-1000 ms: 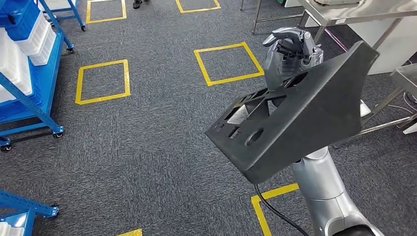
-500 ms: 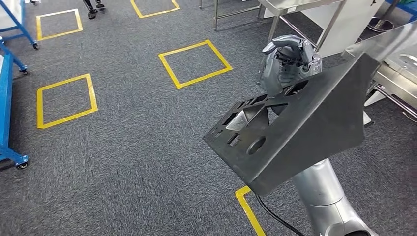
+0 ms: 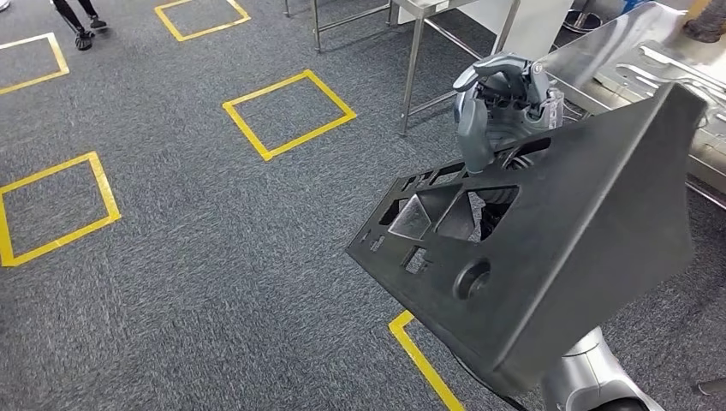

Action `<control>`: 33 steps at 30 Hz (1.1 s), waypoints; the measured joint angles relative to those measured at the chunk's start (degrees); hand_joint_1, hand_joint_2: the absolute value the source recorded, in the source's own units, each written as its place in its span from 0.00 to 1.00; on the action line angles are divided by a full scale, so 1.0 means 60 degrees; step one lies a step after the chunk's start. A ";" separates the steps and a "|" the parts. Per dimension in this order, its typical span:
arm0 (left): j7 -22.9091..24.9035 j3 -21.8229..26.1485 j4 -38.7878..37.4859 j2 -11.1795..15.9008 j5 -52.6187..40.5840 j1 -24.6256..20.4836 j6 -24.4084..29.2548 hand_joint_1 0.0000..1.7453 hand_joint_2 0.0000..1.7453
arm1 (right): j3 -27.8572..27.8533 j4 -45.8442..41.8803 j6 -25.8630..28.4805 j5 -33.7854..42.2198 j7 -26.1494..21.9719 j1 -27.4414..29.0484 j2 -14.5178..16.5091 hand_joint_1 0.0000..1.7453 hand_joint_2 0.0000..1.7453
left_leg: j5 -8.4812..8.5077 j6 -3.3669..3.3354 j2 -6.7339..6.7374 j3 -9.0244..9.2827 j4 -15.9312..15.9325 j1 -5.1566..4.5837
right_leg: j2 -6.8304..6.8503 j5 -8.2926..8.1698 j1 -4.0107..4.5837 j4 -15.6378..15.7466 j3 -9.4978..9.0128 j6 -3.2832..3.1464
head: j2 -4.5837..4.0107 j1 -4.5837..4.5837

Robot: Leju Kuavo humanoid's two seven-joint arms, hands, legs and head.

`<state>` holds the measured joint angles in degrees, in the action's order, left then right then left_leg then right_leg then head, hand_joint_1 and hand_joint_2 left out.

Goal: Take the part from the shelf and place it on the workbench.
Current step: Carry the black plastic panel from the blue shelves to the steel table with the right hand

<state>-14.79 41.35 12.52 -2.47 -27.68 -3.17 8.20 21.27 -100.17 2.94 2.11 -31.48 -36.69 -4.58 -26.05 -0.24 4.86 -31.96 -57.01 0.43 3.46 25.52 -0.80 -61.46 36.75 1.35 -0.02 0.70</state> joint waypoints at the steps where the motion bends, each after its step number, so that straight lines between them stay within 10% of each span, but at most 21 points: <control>1: -0.0009 0.0001 0.0000 0.0006 -0.0024 -0.0004 -0.0016 0.00 0.00 | 0.0015 -0.0045 -0.0021 -0.0007 0.0103 -0.0153 0.0020 1.00 1.00 | -0.0039 0.0051 0.0096 0.0024 -0.0015 -0.0028 | 0.0150 -0.0099 0.0038 0.0388 -0.0195 -0.0053 | 0.0000 0.0000; 4: -0.0029 0.0004 0.0000 0.0025 -0.0076 -0.0039 -0.0027 0.00 0.00 | 0.0057 -0.0127 -0.0035 -0.0019 0.0441 -0.0637 0.0068 1.00 1.00 | -0.0130 0.0215 0.0363 0.0090 -0.0028 -0.0045 | -0.0066 -0.0118 0.0097 0.0554 -0.0239 -0.0232 | 0.0000 0.0000; 8: -0.0059 0.0002 -0.0003 0.0020 -0.0120 -0.0069 -0.0050 0.00 0.00 | 0.0095 -0.0197 -0.0028 0.0044 0.0880 -0.1509 0.0256 1.00 1.00 | -0.0960 0.0371 -0.0551 -0.0485 -0.1424 0.0058 | -0.0521 -0.0154 0.0067 0.0618 -0.0287 -0.0455 | 0.0000 0.0001; 11: -0.0026 0.0025 -0.0004 0.0026 -0.0128 -0.0030 -0.0026 0.00 0.00 | 0.0107 -0.0197 -0.0029 0.0198 0.1159 -0.2037 0.0423 1.00 1.00 | -0.1421 0.0368 -0.0738 -0.1359 -0.3013 0.0054 | -0.0933 -0.0140 0.0124 0.0596 -0.0310 -0.0505 | 0.0000 0.0001; 15: 0.0031 0.0069 -0.0004 0.0028 -0.0105 -0.0028 0.0001 0.00 0.00 | 0.0124 -0.0254 -0.0035 0.0299 0.1306 -0.2504 0.0556 1.00 1.00 | -0.0098 0.0243 -0.1262 -0.0638 -0.0976 0.0083 | -0.1473 -0.0091 0.0122 0.0519 -0.0339 -0.0440 | 0.0000 0.0000; 17: 0.0069 0.0081 -0.0004 0.0025 -0.0096 -0.0026 0.0014 0.00 0.00 | 0.0137 -0.0270 -0.0039 0.0319 0.1315 -0.2588 0.0590 1.00 1.00 | 0.0107 0.0195 -0.1649 -0.0332 -0.0256 0.0090 | -0.1697 -0.0094 0.0082 0.0499 -0.0276 -0.0332 | 0.0000 0.0001; 19: 0.0108 0.0092 -0.0004 0.0020 -0.0092 -0.0036 0.0027 0.00 0.00 | 0.0151 -0.0270 -0.0043 0.0326 0.1328 -0.2573 0.0604 1.00 1.00 | 0.0090 0.0130 -0.1543 -0.0278 -0.0163 0.0076 | -0.1917 -0.0139 0.0040 0.0534 -0.0216 -0.0195 | 0.0000 0.0001; 22: 0.0137 0.0118 -0.0004 0.0005 -0.0078 -0.0056 0.0027 0.00 0.00 | 0.0161 -0.0272 -0.0048 0.0326 0.1318 -0.2551 0.0604 1.00 1.00 | 0.0164 -0.0041 -0.1170 -0.0186 0.0006 0.0104 | -0.1371 0.0180 0.0080 0.0009 0.0062 -0.0082 | 0.0000 -0.0001; 26: 0.0154 0.0164 -0.0004 -0.0002 -0.0058 -0.0019 0.0012 0.00 0.00 | 0.0216 -0.0264 -0.0049 0.0326 0.1297 -0.2457 0.0606 1.00 1.00 | 0.0120 -0.0103 -0.0628 -0.0158 0.0016 0.0053 | -0.0668 0.0991 0.0034 -0.2088 0.1160 0.0010 | 0.0000 -0.0001; 30: 0.0115 0.0229 -0.0004 -0.0034 -0.0025 -0.0037 -0.0007 0.00 0.00 | 0.0242 -0.0194 -0.0052 0.0318 0.1256 -0.2375 0.0616 1.00 1.00 | 0.0008 -0.0016 -0.0182 -0.0065 -0.0016 0.0022 | -0.0181 -0.0015 0.0045 -0.0201 0.0195 -0.0021 | 0.0000 -0.0001; 33: 0.0079 0.0250 -0.0004 -0.0042 -0.0024 -0.0049 -0.0018 0.00 0.00 | 0.0249 -0.0125 -0.0052 0.0311 0.1223 -0.2366 0.0622 1.00 1.00 | -0.0076 0.0124 0.0062 0.0021 -0.0015 -0.0038 | 0.0023 -0.0175 0.0153 0.0555 -0.0180 -0.0178 | 0.0000 -0.0001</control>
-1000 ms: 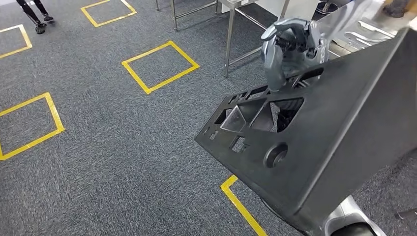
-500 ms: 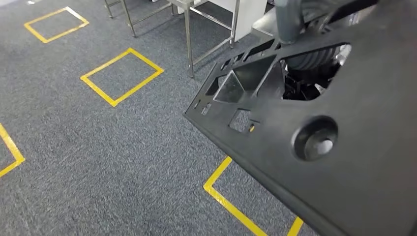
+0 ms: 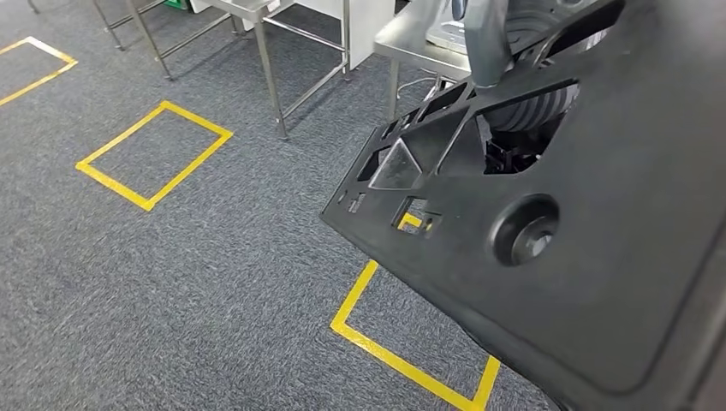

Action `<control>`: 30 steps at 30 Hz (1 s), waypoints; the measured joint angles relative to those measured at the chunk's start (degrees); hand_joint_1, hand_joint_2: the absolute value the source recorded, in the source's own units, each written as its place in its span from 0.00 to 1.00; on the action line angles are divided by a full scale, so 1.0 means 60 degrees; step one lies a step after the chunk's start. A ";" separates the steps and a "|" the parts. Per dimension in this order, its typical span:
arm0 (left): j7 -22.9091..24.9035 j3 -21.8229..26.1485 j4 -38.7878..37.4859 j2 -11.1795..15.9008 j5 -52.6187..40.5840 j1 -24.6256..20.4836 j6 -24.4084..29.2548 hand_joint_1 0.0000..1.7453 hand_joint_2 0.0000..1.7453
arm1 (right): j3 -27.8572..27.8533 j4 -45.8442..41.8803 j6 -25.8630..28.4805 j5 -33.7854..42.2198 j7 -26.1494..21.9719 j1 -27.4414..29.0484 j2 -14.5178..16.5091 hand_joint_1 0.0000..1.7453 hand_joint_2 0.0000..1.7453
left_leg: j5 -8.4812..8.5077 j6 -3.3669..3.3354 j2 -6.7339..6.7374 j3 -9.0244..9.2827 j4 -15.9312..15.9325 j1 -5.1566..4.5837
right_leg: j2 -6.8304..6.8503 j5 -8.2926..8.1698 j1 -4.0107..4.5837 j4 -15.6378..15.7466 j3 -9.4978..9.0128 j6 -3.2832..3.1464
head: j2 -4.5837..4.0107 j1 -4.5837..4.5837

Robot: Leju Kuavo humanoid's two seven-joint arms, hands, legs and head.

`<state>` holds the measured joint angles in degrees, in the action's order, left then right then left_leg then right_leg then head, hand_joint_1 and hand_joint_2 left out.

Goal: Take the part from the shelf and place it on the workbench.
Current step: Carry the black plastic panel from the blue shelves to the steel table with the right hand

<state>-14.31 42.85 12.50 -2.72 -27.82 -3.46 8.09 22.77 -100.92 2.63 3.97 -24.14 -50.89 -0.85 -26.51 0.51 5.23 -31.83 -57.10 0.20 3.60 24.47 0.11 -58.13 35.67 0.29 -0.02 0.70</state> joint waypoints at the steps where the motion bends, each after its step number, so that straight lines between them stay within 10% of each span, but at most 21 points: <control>1: -0.0009 0.0004 0.0000 -0.0002 -0.0002 -0.0009 -0.0004 0.00 0.00 | 0.0001 0.0023 0.0000 -0.0004 -0.0004 0.0001 0.0000 1.00 1.00 | -0.0021 0.0051 0.0095 0.0031 0.0006 0.0003 | -0.0123 -0.0015 -0.0001 0.0025 0.0008 -0.0051 | 0.0000 0.0000; 4: -0.0018 0.0005 0.0000 -0.0016 -0.0028 -0.0048 -0.0011 0.00 0.00 | 0.0001 0.0097 -0.0013 -0.0010 -0.0048 -0.0003 0.0005 1.00 1.00 | -0.0376 0.0194 -0.0221 -0.0110 -0.0460 0.0072 | -0.0425 -0.0072 -0.0063 0.0114 -0.0048 -0.0218 | 0.0000 0.0000; 7: -0.0010 0.0008 0.0000 -0.0040 -0.0062 -0.0012 -0.0014 0.00 0.00 | 0.0010 0.0230 -0.0026 -0.0010 -0.0109 0.0068 0.0023 1.00 1.00 | -0.1244 0.0249 -0.0754 -0.1028 -0.2354 0.0102 | -0.0752 -0.0082 -0.0048 0.0130 -0.0069 -0.0314 | 0.0000 0.0000; 9: 0.0003 0.0010 0.0000 -0.0042 -0.0071 0.0019 -0.0009 0.00 0.00 | 0.0018 0.0341 0.0006 -0.0010 -0.0150 0.0158 0.0022 1.00 1.00 | -0.1225 0.0240 -0.0803 -0.1393 -0.2905 0.0098 | -0.1028 -0.0080 -0.0021 0.0119 -0.0082 -0.0324 | 0.0000 0.0000; 13: 0.0011 0.0030 0.0000 -0.0041 -0.0077 0.0020 -0.0005 0.00 0.00 | 0.0028 0.0505 0.0067 -0.0010 -0.0274 0.0202 0.0026 1.00 1.00 | 0.0041 0.0098 -0.1365 -0.0474 -0.0630 0.0115 | -0.1524 -0.0057 -0.0019 0.0048 -0.0088 -0.0250 | 0.0000 0.0000; 17: 0.0013 0.0054 0.0000 -0.0051 -0.0074 0.0000 -0.0005 0.00 0.00 | 0.0048 0.0612 0.0108 -0.0009 -0.0309 0.0210 0.0026 1.00 1.00 | 0.0149 -0.0066 -0.1366 -0.0217 -0.0066 0.0106 | -0.1883 -0.0099 -0.0082 0.0047 0.0018 -0.0014 | 0.0000 0.0001; 21: 0.0007 0.0066 0.0000 -0.0064 -0.0075 -0.0016 -0.0026 0.00 0.00 | 0.0071 0.0656 0.0200 -0.0006 -0.0321 0.0150 0.0026 1.00 1.00 | 0.0219 -0.0248 -0.0905 -0.0154 0.0084 0.0136 | -0.0950 0.0717 -0.0040 -0.1347 0.0685 0.0125 | 0.0000 -0.0002; 24: 0.0006 0.0077 0.0000 -0.0067 -0.0093 0.0020 -0.0077 0.00 0.00 | 0.0108 0.0720 0.0242 -0.0006 -0.0319 0.0164 0.0021 1.00 1.00 | 0.0178 -0.0249 -0.0529 -0.0145 0.0073 0.0118 | -0.0671 0.1136 -0.0119 -0.2696 0.1351 0.0220 | 0.0000 -0.0002; 30: -0.0037 0.0124 0.0000 -0.0097 -0.0119 0.0005 -0.0192 0.00 0.00 | 0.0150 0.0795 0.0266 0.0040 -0.0316 0.0100 0.0008 1.00 1.00 | -0.0015 -0.0019 0.0041 0.0024 0.0017 0.0041 | 0.0030 0.0025 -0.0055 0.0034 -0.0075 0.0088 | 0.0000 0.0000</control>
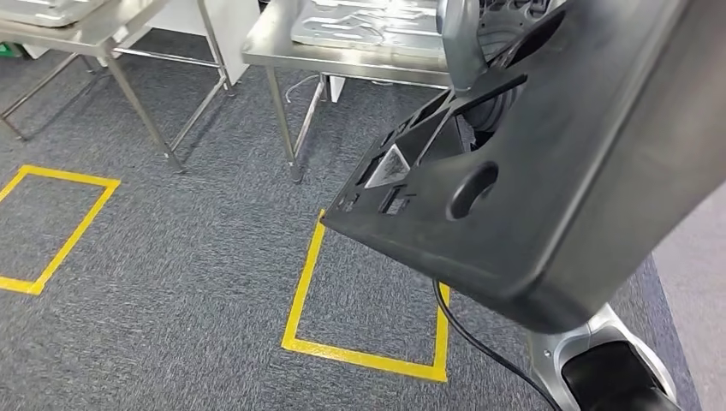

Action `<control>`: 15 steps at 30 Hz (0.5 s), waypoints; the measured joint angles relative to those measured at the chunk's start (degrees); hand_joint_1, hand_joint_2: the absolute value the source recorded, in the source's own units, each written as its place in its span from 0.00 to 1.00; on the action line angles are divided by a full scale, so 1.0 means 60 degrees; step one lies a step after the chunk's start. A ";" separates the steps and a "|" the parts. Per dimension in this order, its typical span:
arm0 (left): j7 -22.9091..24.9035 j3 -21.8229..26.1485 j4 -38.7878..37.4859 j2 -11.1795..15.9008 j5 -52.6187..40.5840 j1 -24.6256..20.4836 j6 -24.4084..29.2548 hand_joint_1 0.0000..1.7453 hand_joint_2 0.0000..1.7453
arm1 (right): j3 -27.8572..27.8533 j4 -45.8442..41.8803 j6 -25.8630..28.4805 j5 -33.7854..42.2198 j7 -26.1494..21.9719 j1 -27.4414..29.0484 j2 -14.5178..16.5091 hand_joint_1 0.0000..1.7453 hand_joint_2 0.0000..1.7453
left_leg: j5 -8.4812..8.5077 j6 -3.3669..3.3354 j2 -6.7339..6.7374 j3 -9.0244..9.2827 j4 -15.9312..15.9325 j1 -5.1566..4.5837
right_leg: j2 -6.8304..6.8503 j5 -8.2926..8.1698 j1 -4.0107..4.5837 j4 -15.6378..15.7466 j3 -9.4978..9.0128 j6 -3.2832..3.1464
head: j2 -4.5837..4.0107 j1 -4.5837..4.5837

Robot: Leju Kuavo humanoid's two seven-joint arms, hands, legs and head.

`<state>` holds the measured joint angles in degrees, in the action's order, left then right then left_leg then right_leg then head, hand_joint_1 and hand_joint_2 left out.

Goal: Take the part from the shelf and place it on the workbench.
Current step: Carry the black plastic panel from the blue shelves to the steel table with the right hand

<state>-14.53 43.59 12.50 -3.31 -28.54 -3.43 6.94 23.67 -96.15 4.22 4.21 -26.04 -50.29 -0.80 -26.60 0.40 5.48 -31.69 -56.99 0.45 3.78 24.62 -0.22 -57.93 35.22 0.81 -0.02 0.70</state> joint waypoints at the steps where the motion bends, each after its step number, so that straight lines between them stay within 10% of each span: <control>1: -0.0017 0.0013 0.0000 0.0001 0.0001 -0.0003 -0.0005 0.00 0.00 | 0.0003 0.0017 0.0005 0.0017 0.0001 -0.0012 -0.0005 1.00 1.00 | -0.0021 0.0051 0.0085 0.0028 0.0005 -0.0010 | -0.0114 -0.0002 0.0023 -0.0011 0.0012 -0.0067 | 0.0000 0.0000; 5: -0.0040 0.0039 0.0000 0.0000 -0.0013 -0.0026 -0.0010 0.00 0.00 | 0.0010 0.0064 0.0041 0.0072 0.0012 -0.0074 -0.0017 1.00 1.00 | -0.0467 0.0245 -0.0284 -0.0136 -0.0568 0.0073 | -0.0534 -0.0048 -0.0038 0.0062 -0.0027 -0.0302 | 0.0000 0.0000; 9: 0.0017 0.0105 0.0000 -0.0003 0.0000 0.0052 -0.0018 0.00 0.00 | 0.0069 0.0152 0.0084 0.0141 0.0032 -0.0067 -0.0017 1.00 1.00 | -0.1322 0.0272 -0.0821 -0.1369 -0.2916 0.0096 | -0.0963 -0.0041 0.0005 0.0060 -0.0046 -0.0397 | 0.0000 0.0000; 15: 0.0098 0.0157 0.0000 0.0031 -0.0034 0.0024 -0.0271 0.00 0.00 | 0.0142 0.0248 0.0129 0.0147 0.0146 -0.0104 -0.0027 1.00 1.00 | 0.0271 -0.0046 -0.1071 -0.0427 -0.0232 -0.0009 | -0.1349 0.0019 0.0063 0.0026 -0.0103 -0.0309 | 0.0000 0.0000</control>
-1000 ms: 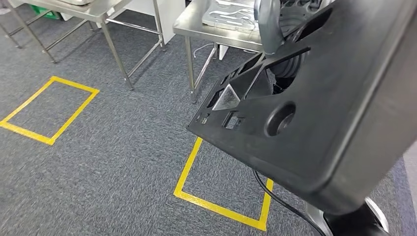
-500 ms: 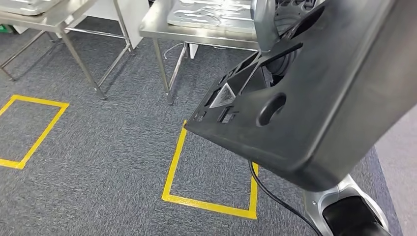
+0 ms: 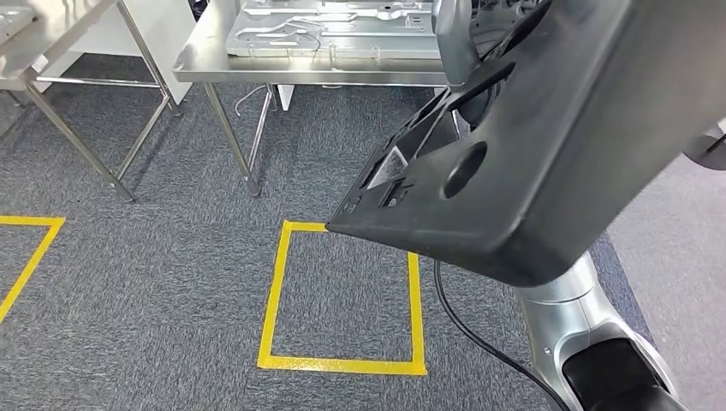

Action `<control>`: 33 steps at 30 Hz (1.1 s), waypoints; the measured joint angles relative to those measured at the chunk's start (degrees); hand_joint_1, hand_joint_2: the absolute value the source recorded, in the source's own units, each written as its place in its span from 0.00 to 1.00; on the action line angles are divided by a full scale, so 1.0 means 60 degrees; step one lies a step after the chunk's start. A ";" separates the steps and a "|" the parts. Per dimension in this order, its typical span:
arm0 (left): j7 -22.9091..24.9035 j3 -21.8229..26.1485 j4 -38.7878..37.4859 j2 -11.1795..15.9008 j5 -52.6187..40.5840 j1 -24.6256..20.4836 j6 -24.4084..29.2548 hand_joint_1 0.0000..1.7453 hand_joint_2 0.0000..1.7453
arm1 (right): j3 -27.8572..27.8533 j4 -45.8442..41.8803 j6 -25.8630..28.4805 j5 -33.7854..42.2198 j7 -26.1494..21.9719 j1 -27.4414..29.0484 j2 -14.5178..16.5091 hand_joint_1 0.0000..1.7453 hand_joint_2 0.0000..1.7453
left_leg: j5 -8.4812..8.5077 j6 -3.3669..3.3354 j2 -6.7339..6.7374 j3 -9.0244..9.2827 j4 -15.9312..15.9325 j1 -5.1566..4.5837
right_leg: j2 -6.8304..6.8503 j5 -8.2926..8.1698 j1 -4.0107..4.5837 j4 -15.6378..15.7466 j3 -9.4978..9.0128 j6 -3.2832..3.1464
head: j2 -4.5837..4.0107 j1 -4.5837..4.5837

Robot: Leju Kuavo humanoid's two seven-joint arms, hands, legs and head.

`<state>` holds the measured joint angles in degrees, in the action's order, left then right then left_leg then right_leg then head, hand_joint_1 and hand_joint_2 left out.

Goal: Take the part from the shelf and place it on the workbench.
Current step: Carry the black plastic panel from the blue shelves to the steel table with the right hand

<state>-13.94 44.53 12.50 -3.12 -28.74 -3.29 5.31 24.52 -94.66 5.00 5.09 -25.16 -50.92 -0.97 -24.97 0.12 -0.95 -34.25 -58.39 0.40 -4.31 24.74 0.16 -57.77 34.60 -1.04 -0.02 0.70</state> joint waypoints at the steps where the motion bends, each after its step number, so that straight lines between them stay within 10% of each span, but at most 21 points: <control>1: -0.0011 0.0002 0.0000 0.0006 -0.0015 -0.0003 -0.0044 0.00 0.00 | 0.0006 0.0004 0.0009 0.0000 0.0011 0.0010 -0.0009 1.00 1.00 | -0.0021 -0.0031 -0.0024 0.0040 0.0098 -0.0024 | -0.0020 0.0002 -0.0009 0.0001 0.0017 0.0057 | 0.0000 0.0000; 5: -0.0051 0.0005 0.0000 0.0005 -0.0055 -0.0007 -0.0102 0.00 0.00 | 0.0046 -0.0022 0.0025 0.0000 0.0033 0.0000 -0.0063 1.00 1.00 | 0.0070 -0.0191 0.0066 0.0131 0.0316 0.0027 | 0.0277 0.0298 -0.0024 -0.0420 0.0213 0.0265 | 0.0000 -0.0001; 8: -0.0055 0.0006 0.0000 0.0006 -0.0054 0.0012 -0.0128 0.00 0.00 | 0.0105 -0.0028 0.0026 0.0000 0.0036 0.0015 -0.0088 1.00 1.00 | 0.0058 -0.0249 0.0165 0.0168 0.0355 0.0038 | 0.0580 0.1121 -0.0083 -0.2232 0.1137 0.0374 | 0.0000 0.0000; 10: -0.0055 0.0008 0.0000 0.0005 -0.0042 0.0031 -0.0151 0.00 0.00 | 0.0146 -0.0019 0.0026 0.0000 0.0037 0.0053 -0.0110 1.00 1.00 | 0.0014 -0.0226 0.0222 0.0191 0.0337 0.0047 | 0.0613 0.1166 -0.0153 -0.2852 0.1508 0.0449 | 0.0000 0.0000; 14: -0.0066 0.0011 0.0000 0.0008 -0.0036 0.0030 -0.0178 0.00 0.00 | 0.0193 -0.0016 0.0025 0.0000 0.0038 0.0019 -0.0131 1.00 1.00 | -0.0193 -0.0063 0.0269 0.0303 0.0208 0.0048 | 0.0810 0.0027 -0.0233 -0.0635 0.0437 0.0498 | 0.0000 0.0001; 20: -0.0156 0.0014 0.0000 0.0012 -0.0048 0.0010 -0.0187 0.00 0.00 | 0.0247 -0.0032 0.0030 0.0002 0.0043 -0.0062 -0.0164 1.00 1.00 | -0.0569 0.0286 0.0334 0.0326 -0.0165 0.0101 | 0.0740 0.0178 -0.0159 -0.0030 -0.0058 0.0042 | 0.0000 0.0000; 23: -0.0179 0.0015 0.0000 0.0008 -0.0068 0.0027 -0.0184 0.00 0.00 | 0.0270 -0.0023 0.0036 0.0016 0.0041 -0.0089 -0.0168 1.00 1.00 | -0.1164 0.0352 0.0264 -0.0741 -0.2044 0.0120 | 0.0688 0.0383 -0.0126 -0.0006 -0.0351 -0.0095 | 0.0000 0.0000; 25: -0.0185 0.0022 0.0000 0.0012 -0.0083 0.0070 -0.0155 0.00 0.00 | 0.0298 -0.0005 0.0044 0.0026 0.0041 -0.0057 -0.0169 1.00 1.00 | -0.1078 0.0335 0.0252 -0.1443 -0.2809 0.0113 | 0.0613 0.0564 -0.0081 -0.0007 -0.0566 -0.0111 | 0.0000 0.0000; 29: -0.0191 0.0040 0.0000 0.0028 -0.0109 0.0122 -0.0088 0.00 0.00 | 0.0357 0.0012 0.0111 0.0031 0.0037 -0.0047 -0.0172 1.00 1.00 | 0.0587 0.0068 0.0191 -0.0972 -0.0745 -0.0010 | 0.0515 0.1012 -0.0053 0.0029 -0.1122 -0.0048 | 0.0000 -0.0001; 33: -0.0180 0.0092 0.0000 0.0064 -0.0148 0.0112 -0.0078 0.00 0.00 | 0.0390 0.0008 0.0210 0.0024 0.0059 -0.0021 -0.0186 1.00 1.00 | 0.0449 -0.0155 0.0174 -0.0474 0.0147 -0.0112 | 0.0470 0.1032 -0.0074 0.0101 -0.1305 0.0194 | 0.0000 0.0000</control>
<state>-15.03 45.09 12.50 -2.74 -29.63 -2.61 4.84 26.86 -94.61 6.26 5.24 -24.81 -51.04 -2.08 -22.28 -0.81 0.09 -37.09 -57.50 -0.27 -1.49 30.93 -0.28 -57.17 26.77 0.12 -0.02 0.70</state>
